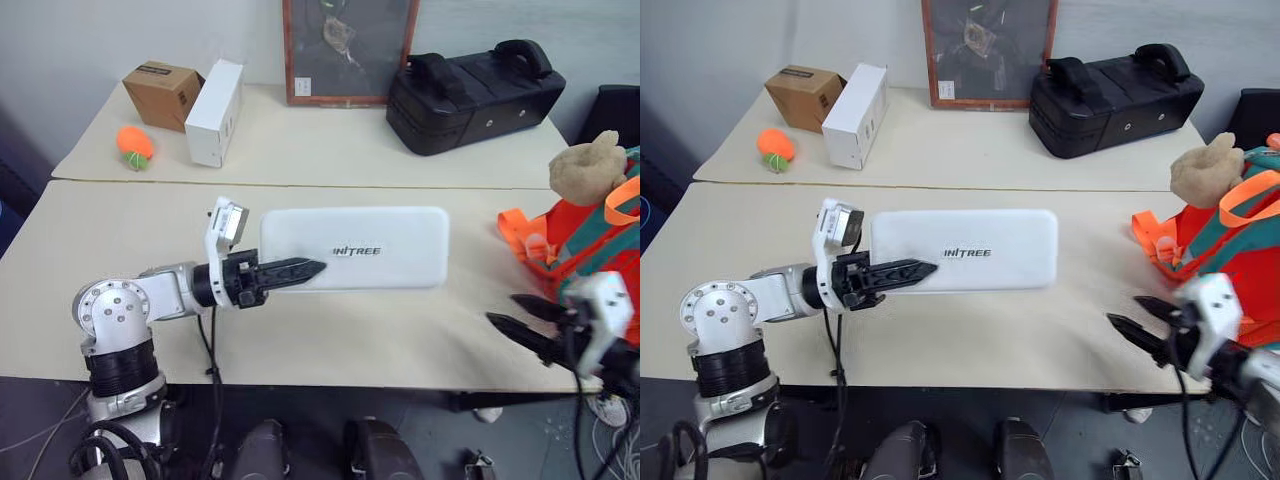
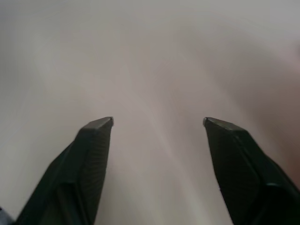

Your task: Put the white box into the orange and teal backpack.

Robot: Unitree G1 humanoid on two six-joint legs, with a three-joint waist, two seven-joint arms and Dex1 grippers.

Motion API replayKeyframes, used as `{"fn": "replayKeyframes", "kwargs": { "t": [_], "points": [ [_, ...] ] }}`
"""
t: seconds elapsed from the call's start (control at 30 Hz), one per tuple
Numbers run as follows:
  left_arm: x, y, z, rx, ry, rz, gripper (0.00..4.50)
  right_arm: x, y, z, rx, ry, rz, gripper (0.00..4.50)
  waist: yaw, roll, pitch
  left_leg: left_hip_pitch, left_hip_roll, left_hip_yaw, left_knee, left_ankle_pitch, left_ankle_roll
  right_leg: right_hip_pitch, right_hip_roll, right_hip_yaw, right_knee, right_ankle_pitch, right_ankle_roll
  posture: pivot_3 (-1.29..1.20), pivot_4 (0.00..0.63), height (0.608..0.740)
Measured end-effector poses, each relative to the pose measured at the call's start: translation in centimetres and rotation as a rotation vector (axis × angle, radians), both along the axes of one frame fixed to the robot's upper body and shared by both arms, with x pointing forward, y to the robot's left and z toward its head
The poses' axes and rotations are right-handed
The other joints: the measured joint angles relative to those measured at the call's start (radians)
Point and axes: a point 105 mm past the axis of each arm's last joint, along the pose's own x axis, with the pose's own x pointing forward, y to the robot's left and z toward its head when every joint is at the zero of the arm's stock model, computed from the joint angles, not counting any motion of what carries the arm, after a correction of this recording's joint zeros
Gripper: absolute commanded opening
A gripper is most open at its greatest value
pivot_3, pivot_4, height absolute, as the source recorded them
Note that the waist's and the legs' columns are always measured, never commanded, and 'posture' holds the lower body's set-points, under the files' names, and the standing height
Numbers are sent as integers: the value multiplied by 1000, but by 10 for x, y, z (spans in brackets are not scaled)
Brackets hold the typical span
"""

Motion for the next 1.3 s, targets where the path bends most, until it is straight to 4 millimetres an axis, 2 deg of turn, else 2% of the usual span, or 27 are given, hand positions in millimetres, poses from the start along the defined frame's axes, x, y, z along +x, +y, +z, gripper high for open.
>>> {"fn": "replayKeyframes", "kwargs": {
  "t": [0.03, 0.07, 0.2, 0.3, 0.57, 0.67, 0.9, 1.0, 1.03, 1.17, 1.3],
  "points": [
    [1, -1, 0, 2, 0, 7, 1349, -3, -6, 5, 4, -17, -47, 4357, -5, 0, 0, 1, 0, 0, 0, 0, 0, 0, 1, 0, 0, 0, 0, 0, 150, 740],
    [2, -1, 0, 6, -2, 19, 1349, -4, -13, 9, 13, -37, -95, 4484, -11, 0, 0, 1, 1, 0, 0, 2, -4, 0, 1, 0, 0, 0, 0, 0, 150, 740],
    [10, -3, 1, -8, -5, 63, 1349, 11, -31, 27, 57, -134, -239, 4484, -23, 0, 0, 1, 0, 2, -1, 2, -4, -1, 1, 2, 1, 0, 0, 0, 150, 740],
    [17, -4, 1, -19, 4, 90, 1349, 33, -38, 38, 104, -198, -296, 4484, -19, 0, 0, -1, 0, 2, -1, 3, -4, -3, 2, 2, 1, 0, 0, 0, 150, 740],
    [20, 3, 7, -9, -24, 137, 1349, 96, -35, 41, 271, -259, -380, 4484, -20, 0, 0, -2, 0, 3, -1, 3, -4, -3, 2, 2, 0, 0, 0, 0, 150, 740],
    [22, 7, 8, 7, -38, 172, 1349, 109, -34, 40, 264, -284, -378, 3830, -19, 0, 0, -2, 0, 3, -1, 3, -4, -3, 2, 2, 0, 0, 0, 0, 150, 740],
    [30, 28, 25, -52, -99, 312, 1349, 111, -21, 45, 262, -311, -269, 1349, -19, 0, 0, -2, 0, 3, 0, 3, -4, -3, 2, 2, 0, 0, 0, 0, 150, 740],
    [31, 34, 28, -45, -112, 339, 1349, 109, -9, 49, 241, -301, -160, 304, -22, 0, 0, -1, 1, 3, -1, 3, -4, -3, 2, 2, 0, 0, 0, 0, 150, 740],
    [32, 41, 26, -24, -113, 362, 1349, 105, 6, 53, 230, -282, -46, 8, -26, 1, 0, -1, 1, 5, -2, 3, -4, -4, 3, 4, 0, 0, 0, 0, 150, 740],
    [36, 56, 20, 23, -105, 424, 1349, 93, 56, 80, 277, -232, 328, 8, -34, 1, 1, -1, 3, 5, -1, 3, -6, -4, 5, 4, 1, 0, 0, 0, 150, 740],
    [37, 70, 29, 46, -152, 456, 1349, 71, 96, 115, 276, -195, 676, 8, -38, 1, 2, -1, 4, 3, -3, 2, -6, -5, 5, 2, 0, -1, -1, 0, 150, 740]
  ]
}}
